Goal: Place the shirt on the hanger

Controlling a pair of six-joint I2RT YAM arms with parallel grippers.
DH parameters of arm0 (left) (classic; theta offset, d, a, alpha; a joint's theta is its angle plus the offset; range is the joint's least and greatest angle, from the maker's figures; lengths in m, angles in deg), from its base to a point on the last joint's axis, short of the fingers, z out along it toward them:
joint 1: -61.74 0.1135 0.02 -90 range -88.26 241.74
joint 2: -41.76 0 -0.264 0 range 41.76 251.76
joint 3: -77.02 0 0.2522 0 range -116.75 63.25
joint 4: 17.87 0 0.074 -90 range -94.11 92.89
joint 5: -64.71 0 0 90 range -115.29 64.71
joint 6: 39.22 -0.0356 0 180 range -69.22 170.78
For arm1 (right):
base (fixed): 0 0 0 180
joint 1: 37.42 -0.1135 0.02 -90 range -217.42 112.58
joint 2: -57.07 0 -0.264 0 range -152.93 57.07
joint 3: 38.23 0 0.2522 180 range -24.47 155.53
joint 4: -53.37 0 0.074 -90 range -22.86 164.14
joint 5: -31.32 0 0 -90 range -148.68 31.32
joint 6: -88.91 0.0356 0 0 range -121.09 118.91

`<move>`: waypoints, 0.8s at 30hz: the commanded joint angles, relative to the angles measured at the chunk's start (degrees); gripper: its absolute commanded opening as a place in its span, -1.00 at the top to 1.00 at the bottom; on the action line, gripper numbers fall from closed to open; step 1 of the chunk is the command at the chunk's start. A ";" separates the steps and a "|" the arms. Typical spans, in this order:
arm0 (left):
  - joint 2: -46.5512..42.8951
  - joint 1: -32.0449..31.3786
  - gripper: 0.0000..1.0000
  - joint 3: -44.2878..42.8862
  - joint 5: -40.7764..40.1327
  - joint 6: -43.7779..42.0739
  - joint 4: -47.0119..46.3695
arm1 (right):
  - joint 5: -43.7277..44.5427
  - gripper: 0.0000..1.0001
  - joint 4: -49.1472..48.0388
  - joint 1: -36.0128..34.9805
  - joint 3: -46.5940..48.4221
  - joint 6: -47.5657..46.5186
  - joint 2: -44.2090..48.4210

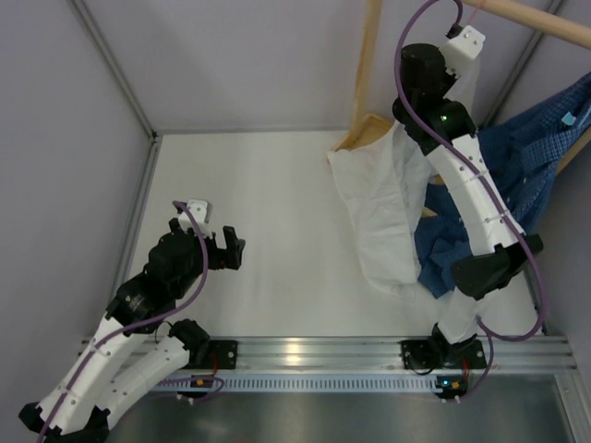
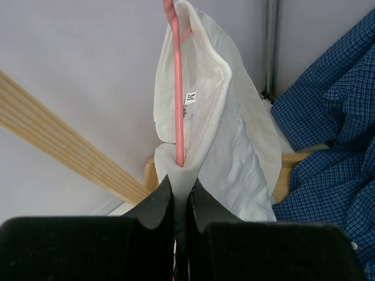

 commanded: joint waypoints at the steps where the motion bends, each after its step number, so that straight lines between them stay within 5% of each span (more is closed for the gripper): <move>1: -0.33 0.33 -0.96 0.07 0.08 0.64 -2.78 | 6.03 1.00 -5.30 -0.43 -1.26 5.76 2.70; 4: -0.33 0.33 -0.96 0.16 -0.36 0.55 -2.78 | 6.21 1.00 -6.61 -0.34 -4.77 6.91 5.25; 8: -0.33 0.33 -0.96 0.16 -1.85 0.55 -2.69 | 3.75 0.21 -6.70 -0.43 -5.74 5.60 6.92; 13: -0.68 0.51 -0.96 0.16 -2.73 0.64 -2.69 | 0.85 -0.33 -6.88 -0.43 -10.03 3.40 12.35; 16: -1.12 0.68 -0.96 0.16 -3.87 0.73 -2.69 | -3.62 -0.98 -7.05 -0.43 -15.47 1.30 18.06; 24: -2.35 0.95 -0.96 0.07 -7.03 1.26 -2.60 | -25.31 -0.99 -6.62 -0.34 -34.03 -13.99 37.05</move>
